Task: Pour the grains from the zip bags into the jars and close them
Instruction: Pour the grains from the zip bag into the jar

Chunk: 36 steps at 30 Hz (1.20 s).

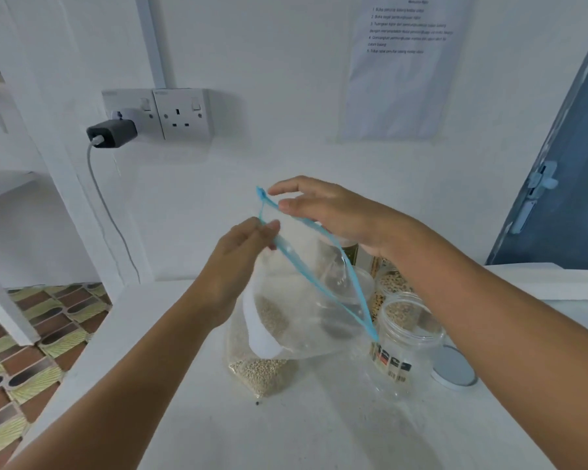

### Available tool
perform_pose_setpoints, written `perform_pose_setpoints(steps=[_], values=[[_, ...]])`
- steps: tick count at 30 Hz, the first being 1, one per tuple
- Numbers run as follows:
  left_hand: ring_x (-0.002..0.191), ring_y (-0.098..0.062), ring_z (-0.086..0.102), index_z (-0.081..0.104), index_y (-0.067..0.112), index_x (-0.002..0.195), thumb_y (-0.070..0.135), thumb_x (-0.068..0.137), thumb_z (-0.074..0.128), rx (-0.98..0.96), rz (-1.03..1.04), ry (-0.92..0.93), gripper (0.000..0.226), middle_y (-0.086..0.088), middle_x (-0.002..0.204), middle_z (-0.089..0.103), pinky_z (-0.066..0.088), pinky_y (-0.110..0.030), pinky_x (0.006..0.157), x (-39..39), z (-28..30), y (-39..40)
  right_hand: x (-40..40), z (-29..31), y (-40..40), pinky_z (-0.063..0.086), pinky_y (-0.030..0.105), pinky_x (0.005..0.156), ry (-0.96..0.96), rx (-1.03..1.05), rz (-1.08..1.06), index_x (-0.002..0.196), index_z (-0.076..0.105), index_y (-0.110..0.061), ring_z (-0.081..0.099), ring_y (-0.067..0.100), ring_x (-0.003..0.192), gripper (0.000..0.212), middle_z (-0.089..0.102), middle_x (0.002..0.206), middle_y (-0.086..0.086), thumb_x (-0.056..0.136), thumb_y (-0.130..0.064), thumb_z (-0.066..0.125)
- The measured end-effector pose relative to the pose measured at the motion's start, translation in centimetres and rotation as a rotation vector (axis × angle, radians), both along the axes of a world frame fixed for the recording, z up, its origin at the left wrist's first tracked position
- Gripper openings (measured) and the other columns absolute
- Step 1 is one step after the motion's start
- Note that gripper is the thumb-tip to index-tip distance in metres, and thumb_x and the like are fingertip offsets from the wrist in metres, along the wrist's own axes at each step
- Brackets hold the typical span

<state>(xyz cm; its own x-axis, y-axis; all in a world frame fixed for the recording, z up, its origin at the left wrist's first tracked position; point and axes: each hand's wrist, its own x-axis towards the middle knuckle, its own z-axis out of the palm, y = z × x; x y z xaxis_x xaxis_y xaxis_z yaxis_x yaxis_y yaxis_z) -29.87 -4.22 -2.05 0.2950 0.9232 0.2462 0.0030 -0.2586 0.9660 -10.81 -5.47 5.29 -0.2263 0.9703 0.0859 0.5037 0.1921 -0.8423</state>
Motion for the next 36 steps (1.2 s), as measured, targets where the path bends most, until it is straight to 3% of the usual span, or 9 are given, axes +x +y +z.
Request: perform_pose_setpoints(steps=[2,6,11,15,19,24,29,33,36], values=[[0.111,-0.01,0.06,0.067,0.025,0.084,0.052,0.088,0.062,0.029,-0.077,0.086,0.028,-0.003,0.116,0.064,0.04,-0.03,0.103,0.6,-0.8,-0.6,-0.4,0.0,-0.2,0.041,0.009,0.075,-0.041,-0.031,0.034,0.127,0.068,-0.042,0.059,-0.017,0.1,0.027,0.061,0.122,-0.033,0.106,-0.046,0.054],[0.119,-0.006,0.059,0.072,0.027,0.108,0.035,0.097,0.058,-0.008,-0.163,0.15,0.02,0.007,0.118,0.068,0.041,-0.032,0.108,0.4,-2.1,-1.0,-0.7,-1.1,0.4,0.044,0.026,0.092,-0.231,0.006,-0.049,0.109,0.074,-0.033,0.059,-0.001,0.107,0.027,0.066,0.119,-0.02,0.1,-0.054,0.059],[0.115,-0.003,0.058,0.074,0.019,0.109,0.013,0.106,0.054,-0.062,-0.118,0.19,0.021,0.006,0.12,0.069,0.04,-0.024,0.098,-2.3,-4.5,0.8,-0.5,-2.3,0.9,0.051,0.029,0.071,-0.373,0.186,-0.153,0.096,0.066,-0.028,0.07,0.016,0.087,0.009,0.069,0.104,-0.003,0.094,-0.019,0.064],[0.122,-0.014,0.051,0.073,0.012,0.113,0.009,0.099,0.063,-0.25,0.007,0.124,0.017,0.012,0.117,0.071,0.034,-0.025,0.088,-5.6,-8.9,3.5,-0.6,-2.5,1.0,0.058,0.028,0.072,-0.323,0.135,-0.196,0.093,0.072,-0.03,0.076,0.014,0.079,0.031,0.065,0.109,-0.006,0.097,-0.009,0.049],[0.125,-0.018,0.045,0.071,0.027,0.122,0.02,0.1,0.064,-0.505,0.051,0.2,0.025,0.007,0.127,0.059,0.035,-0.039,0.106,-6.7,-11.4,5.8,-0.6,-2.9,1.2,0.062,0.031,0.085,-0.226,0.097,-0.26,0.1,0.079,-0.024,0.077,0.008,0.073,0.033,0.072,0.106,-0.01,0.097,-0.009,0.05],[0.112,-0.033,0.062,0.082,0.013,0.108,0.008,0.098,0.066,-0.804,0.071,-0.1,0.02,-0.011,0.128,0.064,0.05,-0.05,0.11,-5.8,-13.2,8.0,-0.3,-3.8,1.4,0.064,0.033,0.083,-0.09,0.104,-0.346,0.105,0.08,-0.015,0.078,0.012,0.073,0.026,0.076,0.106,-0.008,0.098,-0.013,0.055],[0.111,-0.033,0.064,0.078,0.01,0.121,0.003,0.101,0.06,-0.844,-0.11,-0.159,0.027,-0.015,0.123,0.072,0.051,-0.048,0.108,-4.6,-13.8,8.6,-0.3,-3.7,1.4,0.062,0.025,0.067,0.153,0.084,-0.414,0.107,0.08,-0.015,0.079,0.02,0.073,0.02,0.078,0.1,0.003,0.098,-0.012,0.063],[0.097,-0.026,0.063,0.084,0.01,0.099,-0.008,0.102,0.046,-0.771,-0.051,-0.077,0.042,-0.015,0.108,0.076,0.052,-0.043,0.101,-3.1,-14.4,8.2,-0.7,-3.9,1.1,0.062,0.025,0.068,0.219,0.099,-0.409,0.109,0.08,-0.014,0.079,0.019,0.074,0.023,0.076,0.108,-0.002,0.097,-0.007,0.061],[0.081,-0.021,0.051,0.08,0.005,0.112,-0.011,0.098,0.049,-0.713,0.012,-0.12,0.037,-0.009,0.099,0.076,0.046,-0.028,0.079,-3.9,-14.6,8.4,-0.5,-3.8,0.8,0.061,0.024,0.067,0.264,0.118,-0.42,0.108,0.079,-0.014,0.078,0.018,0.074,0.023,0.075,0.109,-0.001,0.098,-0.005,0.06]])
